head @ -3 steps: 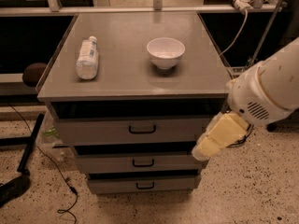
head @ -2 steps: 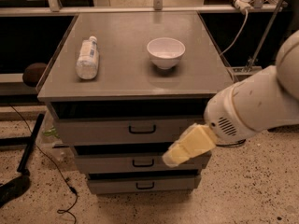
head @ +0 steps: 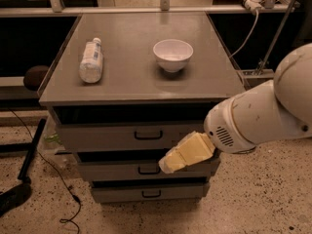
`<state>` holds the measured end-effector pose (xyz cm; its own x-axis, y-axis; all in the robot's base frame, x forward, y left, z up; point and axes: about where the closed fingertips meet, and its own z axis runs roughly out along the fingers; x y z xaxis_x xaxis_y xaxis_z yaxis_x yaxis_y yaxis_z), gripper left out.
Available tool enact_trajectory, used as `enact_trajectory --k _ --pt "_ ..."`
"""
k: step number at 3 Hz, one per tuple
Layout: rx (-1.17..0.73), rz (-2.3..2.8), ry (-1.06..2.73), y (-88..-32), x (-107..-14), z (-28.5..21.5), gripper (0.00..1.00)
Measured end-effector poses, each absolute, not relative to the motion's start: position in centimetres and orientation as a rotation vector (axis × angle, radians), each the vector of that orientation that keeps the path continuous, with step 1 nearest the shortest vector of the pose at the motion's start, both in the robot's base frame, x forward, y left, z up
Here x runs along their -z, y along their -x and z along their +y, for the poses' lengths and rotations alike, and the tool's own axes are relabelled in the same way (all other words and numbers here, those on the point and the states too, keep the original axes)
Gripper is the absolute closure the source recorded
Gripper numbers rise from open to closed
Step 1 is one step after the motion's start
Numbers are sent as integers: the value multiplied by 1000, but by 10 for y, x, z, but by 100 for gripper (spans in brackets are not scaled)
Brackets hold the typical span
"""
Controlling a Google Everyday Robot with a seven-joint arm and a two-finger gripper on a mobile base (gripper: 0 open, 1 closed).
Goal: Open top drawer
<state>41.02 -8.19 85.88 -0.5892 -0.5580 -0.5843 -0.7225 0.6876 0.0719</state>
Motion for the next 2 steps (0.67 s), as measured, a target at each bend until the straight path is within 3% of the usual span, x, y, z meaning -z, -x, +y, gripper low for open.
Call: enact_trajectory --k 2 --pt "-542 2340 866 -405 -830 -59 0"
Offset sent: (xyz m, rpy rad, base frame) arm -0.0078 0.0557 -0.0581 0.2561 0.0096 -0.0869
